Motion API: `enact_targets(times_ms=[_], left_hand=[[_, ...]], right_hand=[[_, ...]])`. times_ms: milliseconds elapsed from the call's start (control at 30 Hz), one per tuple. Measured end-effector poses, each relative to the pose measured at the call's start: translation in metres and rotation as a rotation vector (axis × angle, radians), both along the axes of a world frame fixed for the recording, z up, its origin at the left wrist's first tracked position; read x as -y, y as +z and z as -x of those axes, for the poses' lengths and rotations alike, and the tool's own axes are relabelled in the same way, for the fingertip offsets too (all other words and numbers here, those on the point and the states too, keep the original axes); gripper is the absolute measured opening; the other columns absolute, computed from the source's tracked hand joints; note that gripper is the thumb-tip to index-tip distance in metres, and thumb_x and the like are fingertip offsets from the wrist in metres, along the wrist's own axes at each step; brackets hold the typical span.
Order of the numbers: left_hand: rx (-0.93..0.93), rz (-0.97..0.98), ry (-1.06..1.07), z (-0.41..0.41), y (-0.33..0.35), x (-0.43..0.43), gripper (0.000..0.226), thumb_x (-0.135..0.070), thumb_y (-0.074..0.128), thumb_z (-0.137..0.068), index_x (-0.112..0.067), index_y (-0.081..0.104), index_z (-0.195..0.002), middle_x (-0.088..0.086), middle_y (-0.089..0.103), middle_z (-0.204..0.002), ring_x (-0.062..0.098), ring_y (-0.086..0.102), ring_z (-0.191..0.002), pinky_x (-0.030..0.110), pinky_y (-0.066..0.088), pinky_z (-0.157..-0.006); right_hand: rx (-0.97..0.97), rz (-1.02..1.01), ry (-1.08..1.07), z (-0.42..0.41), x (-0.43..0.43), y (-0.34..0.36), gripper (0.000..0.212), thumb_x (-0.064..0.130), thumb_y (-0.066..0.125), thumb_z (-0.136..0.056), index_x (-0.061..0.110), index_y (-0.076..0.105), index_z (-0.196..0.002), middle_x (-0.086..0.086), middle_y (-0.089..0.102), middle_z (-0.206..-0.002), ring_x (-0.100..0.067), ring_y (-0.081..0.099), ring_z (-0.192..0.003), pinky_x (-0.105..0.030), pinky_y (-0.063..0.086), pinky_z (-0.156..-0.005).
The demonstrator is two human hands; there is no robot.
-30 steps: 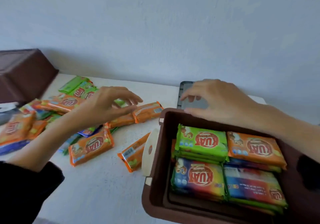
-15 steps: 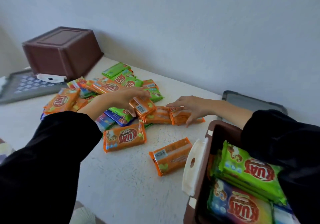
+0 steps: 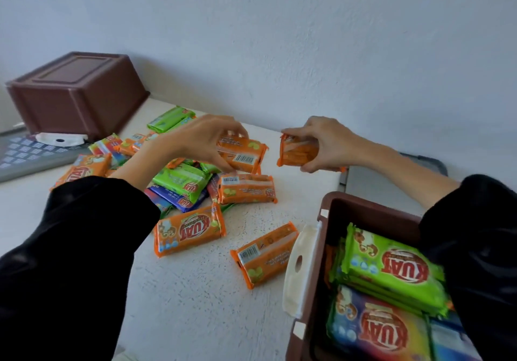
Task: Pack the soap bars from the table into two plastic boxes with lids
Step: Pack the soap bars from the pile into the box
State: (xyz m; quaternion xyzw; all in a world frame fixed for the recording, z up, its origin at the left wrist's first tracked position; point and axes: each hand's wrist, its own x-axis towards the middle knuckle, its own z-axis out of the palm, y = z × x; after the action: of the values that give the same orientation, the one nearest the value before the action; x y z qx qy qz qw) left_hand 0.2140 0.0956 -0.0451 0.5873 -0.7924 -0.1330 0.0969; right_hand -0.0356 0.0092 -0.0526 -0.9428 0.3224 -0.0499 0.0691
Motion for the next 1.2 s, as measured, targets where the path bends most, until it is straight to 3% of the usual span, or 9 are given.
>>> enact_targets(times_ms=[67, 167, 267, 367, 533, 667, 867, 1000, 1200], left_hand=[[0.029, 0.054, -0.068, 0.022, 0.023, -0.001, 0.073, -0.054, 0.080, -0.054, -0.022, 0.056, -0.115, -0.005, 0.059, -0.108, 0.015, 0.055, -0.098, 0.030, 0.043, -0.084], [0.094, 0.130, -0.170, 0.063, 0.052, -0.009, 0.079, -0.075, 0.057, -0.049, -0.028, 0.053, -0.112, -0.016, 0.052, -0.100, 0.013, 0.055, -0.090, 0.029, 0.046, -0.075], [0.202, 0.239, -0.297, 0.108, 0.067, -0.022, 0.080, -0.081, 0.048, -0.049, -0.029, 0.050, -0.110, -0.021, 0.046, -0.096, 0.008, 0.048, -0.079, 0.012, 0.033, -0.061], [0.275, 0.278, -0.417, 0.149, 0.066, -0.043, 0.078, -0.084, 0.043, -0.051, -0.031, 0.047, -0.108, -0.023, 0.044, -0.093, 0.005, 0.043, -0.071, 0.010, 0.024, -0.055], [0.252, 0.229, -0.596, 0.194, 0.036, -0.075, 0.073, -0.082, 0.047, -0.056, -0.030, 0.048, -0.106, -0.019, 0.055, -0.096, -0.001, 0.043, -0.072, 0.007, 0.023, -0.053], [0.291, 0.212, -0.666, 0.210, 0.007, -0.095, 0.068, -0.080, 0.049, -0.057, -0.026, 0.052, -0.099, -0.015, 0.060, -0.090, 0.002, 0.055, -0.069, 0.013, 0.033, -0.048], [0.326, 0.354, -0.680, 0.225, -0.030, -0.113, 0.065, -0.081, 0.050, -0.052, -0.024, 0.057, -0.084, -0.013, 0.060, -0.077, 0.006, 0.058, -0.060, 0.018, 0.029, -0.041], [0.354, 0.404, -0.748, 0.232, -0.038, -0.116, 0.067, -0.078, 0.060, -0.054, -0.026, 0.064, -0.097, -0.009, 0.064, -0.087, 0.009, 0.061, -0.069, 0.019, 0.043, -0.044], [0.360, 0.358, -0.785, 0.234, -0.041, -0.117, 0.062, -0.075, 0.064, -0.051, -0.034, 0.066, -0.098, -0.015, 0.063, -0.084, 0.002, 0.061, -0.068, 0.014, 0.038, -0.040]], right_hand=[[0.029, 0.001, -0.058, 0.026, -0.012, 0.024, 0.082, 0.033, 0.078, -0.067, 0.032, 0.039, -0.139, -0.008, 0.052, -0.109, -0.017, 0.047, -0.096, -0.026, 0.036, -0.077], [0.024, -0.004, -0.115, 0.071, -0.044, 0.053, 0.082, 0.036, 0.078, -0.067, 0.034, 0.039, -0.139, -0.005, 0.055, -0.109, -0.019, 0.051, -0.099, -0.028, 0.039, -0.081], [0.008, -0.066, -0.178, 0.116, -0.083, 0.071, 0.081, 0.036, 0.079, -0.066, 0.038, 0.039, -0.137, 0.003, 0.053, -0.107, -0.014, 0.050, -0.098, -0.024, 0.037, -0.079], [-0.001, -0.138, -0.227, 0.154, -0.121, 0.076, 0.083, 0.038, 0.081, -0.062, 0.043, 0.040, -0.133, 0.008, 0.055, -0.108, -0.010, 0.052, -0.099, -0.021, 0.040, -0.080], [-0.080, -0.249, -0.262, 0.196, -0.169, 0.053, 0.084, 0.047, 0.079, -0.061, 0.052, 0.032, -0.130, 0.011, 0.054, -0.110, -0.006, 0.052, -0.099, -0.025, 0.043, -0.087], [-0.198, -0.304, -0.280, 0.212, -0.196, 0.022, 0.085, 0.046, 0.074, -0.068, 0.041, 0.030, -0.141, 0.013, 0.046, -0.112, -0.004, 0.045, -0.101, -0.021, 0.041, -0.091], [-0.316, -0.240, -0.316, 0.210, -0.224, -0.013, 0.095, 0.041, 0.070, -0.075, 0.037, 0.007, -0.147, 0.008, 0.025, -0.146, -0.011, 0.027, -0.133, -0.025, 0.029, -0.111], [-0.291, -0.206, -0.318, 0.212, -0.229, -0.017, 0.085, 0.042, 0.068, -0.077, 0.036, 0.017, -0.144, 0.010, 0.028, -0.142, -0.009, 0.027, -0.132, -0.024, 0.035, -0.105], [-0.241, -0.168, -0.313, 0.210, -0.226, -0.017, 0.068, 0.042, 0.065, -0.080, 0.032, 0.035, -0.140, 0.010, 0.036, -0.137, -0.010, 0.033, -0.128, -0.023, 0.034, -0.103]])
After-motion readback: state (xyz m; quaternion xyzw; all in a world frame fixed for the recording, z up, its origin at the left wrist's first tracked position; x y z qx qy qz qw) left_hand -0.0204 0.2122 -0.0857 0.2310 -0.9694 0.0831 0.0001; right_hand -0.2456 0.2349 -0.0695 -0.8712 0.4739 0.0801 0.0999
